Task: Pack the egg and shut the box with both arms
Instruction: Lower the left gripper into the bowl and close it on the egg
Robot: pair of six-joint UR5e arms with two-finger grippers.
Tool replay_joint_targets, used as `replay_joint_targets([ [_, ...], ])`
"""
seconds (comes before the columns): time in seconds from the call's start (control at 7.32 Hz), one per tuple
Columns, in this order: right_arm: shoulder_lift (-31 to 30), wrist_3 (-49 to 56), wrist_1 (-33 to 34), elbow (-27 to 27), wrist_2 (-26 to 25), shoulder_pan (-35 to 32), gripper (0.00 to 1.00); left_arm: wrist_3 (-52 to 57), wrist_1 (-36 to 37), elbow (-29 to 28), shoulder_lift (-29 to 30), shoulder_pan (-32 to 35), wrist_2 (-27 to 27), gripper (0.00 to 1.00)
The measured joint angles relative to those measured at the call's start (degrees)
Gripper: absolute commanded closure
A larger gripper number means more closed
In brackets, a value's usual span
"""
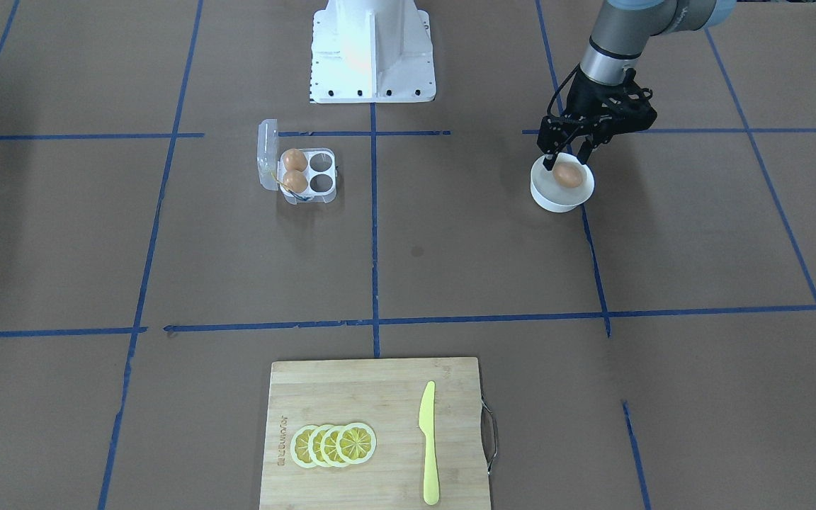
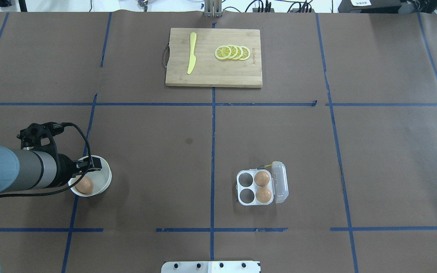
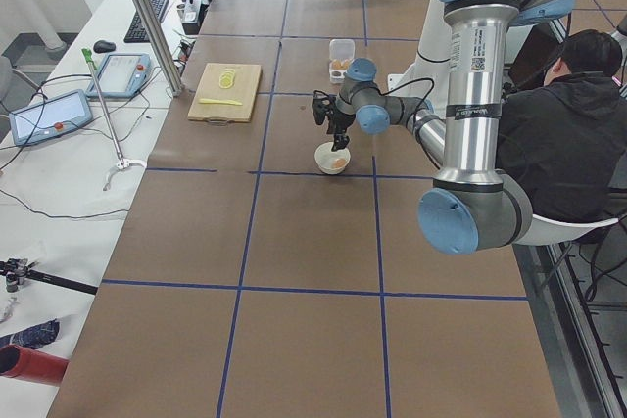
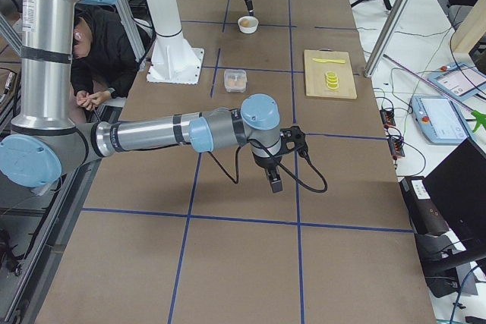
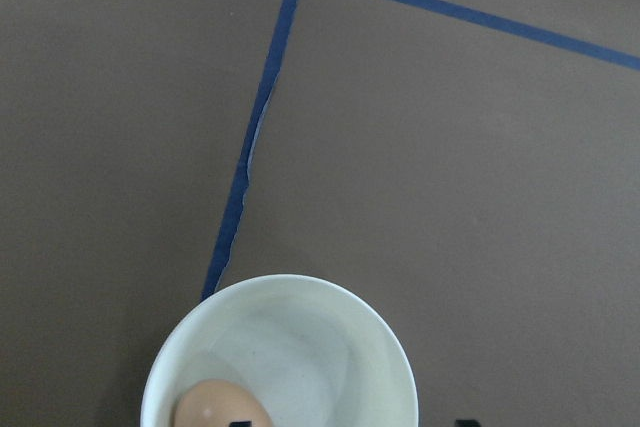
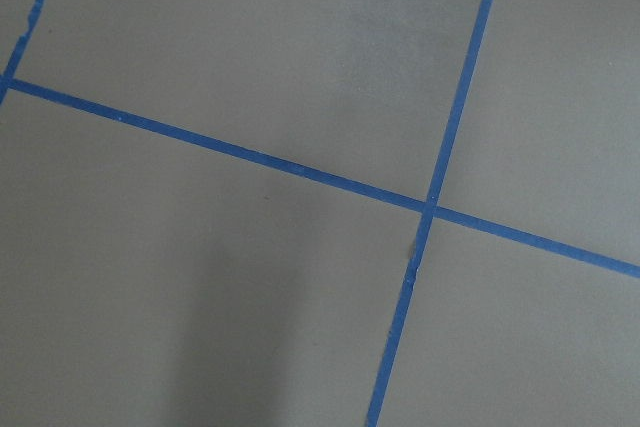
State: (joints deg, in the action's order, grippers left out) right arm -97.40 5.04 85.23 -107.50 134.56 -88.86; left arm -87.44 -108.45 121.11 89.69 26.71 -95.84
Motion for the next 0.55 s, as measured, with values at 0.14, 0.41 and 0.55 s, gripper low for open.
replay_joint_targets([
  [0.14,-0.03,-0.01,0.02,0.03,0.0,0.0,0.0,-0.87,0.36,-0.73,-0.02,-0.76,0.93,0.26],
  [0.41,-0.06,-0.03,0.02,0.11,0.0,0.0,0.0,-1.41,1.46,-1.38,-0.07,-1.59,1.46,0.26],
  [0.55,-0.06,-0.03,0.03,0.18,0.0,0.0,0.0,-1.45,1.75,-1.76,-0.01,-1.91,1.5,0.26],
])
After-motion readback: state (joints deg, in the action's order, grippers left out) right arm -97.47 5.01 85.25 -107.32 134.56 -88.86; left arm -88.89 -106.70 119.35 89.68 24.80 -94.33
